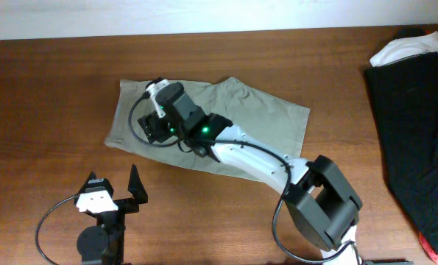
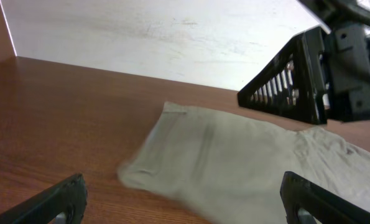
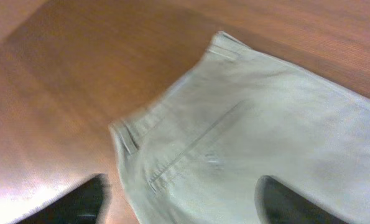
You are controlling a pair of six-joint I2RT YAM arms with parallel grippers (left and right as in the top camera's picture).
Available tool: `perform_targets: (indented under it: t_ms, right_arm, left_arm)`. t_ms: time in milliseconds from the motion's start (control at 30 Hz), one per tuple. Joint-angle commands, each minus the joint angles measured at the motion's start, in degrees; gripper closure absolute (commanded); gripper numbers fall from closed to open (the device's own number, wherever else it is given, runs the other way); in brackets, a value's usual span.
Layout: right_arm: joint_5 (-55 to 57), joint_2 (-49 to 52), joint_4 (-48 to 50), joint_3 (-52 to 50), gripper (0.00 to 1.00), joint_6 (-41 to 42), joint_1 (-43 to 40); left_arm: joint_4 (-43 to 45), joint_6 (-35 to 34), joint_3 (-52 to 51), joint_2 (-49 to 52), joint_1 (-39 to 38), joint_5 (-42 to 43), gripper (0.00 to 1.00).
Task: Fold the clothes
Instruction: 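Grasp the khaki shorts and drag them to the table center, then pull the shorts' right edge with the right gripper to flatten them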
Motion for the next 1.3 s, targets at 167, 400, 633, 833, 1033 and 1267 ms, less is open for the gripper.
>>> perform_targets:
  t_ms: [167,400,633,833,1033,1267]
  right_arm:
    - [3.08,-17.81,-22.01,1.29,0.01,0.0,-18.38]
    - [4.15,-15.89,-51.82,-1.36,0.01,2.03,-34.71]
    - [0.72,-14.03,-47.56,-12.7,0.01,3.87,-40.59]
    - [-2.69,-14.01,-34.97,-24.2,0.03,3.69,-39.45]
    - [-2.08,-13.92,-32.89,-25.86,0.1,5.16,-39.43]
    - [-3.74,-10.69,-32.06,-26.12,0.18,5.27,-39.39]
  left_arm:
    - [-0.24,0.94,-0.2,-0.22,0.24,0.04,0.01]
    - [-0.24,0.94,-0.2,-0.22,0.24,0.04,0.01]
    - [-0.24,0.96,-0.2,-0.22,0.24,0.04,0.01]
    - [-0.24,0.96,-0.2,-0.22,0.24,0.04,0.01]
    - [-0.24,0.94,-0.2,-0.22,0.24,0.04,0.01]
    - [-0.24,0.94,-0.2,-0.22,0.24,0.04,0.01]
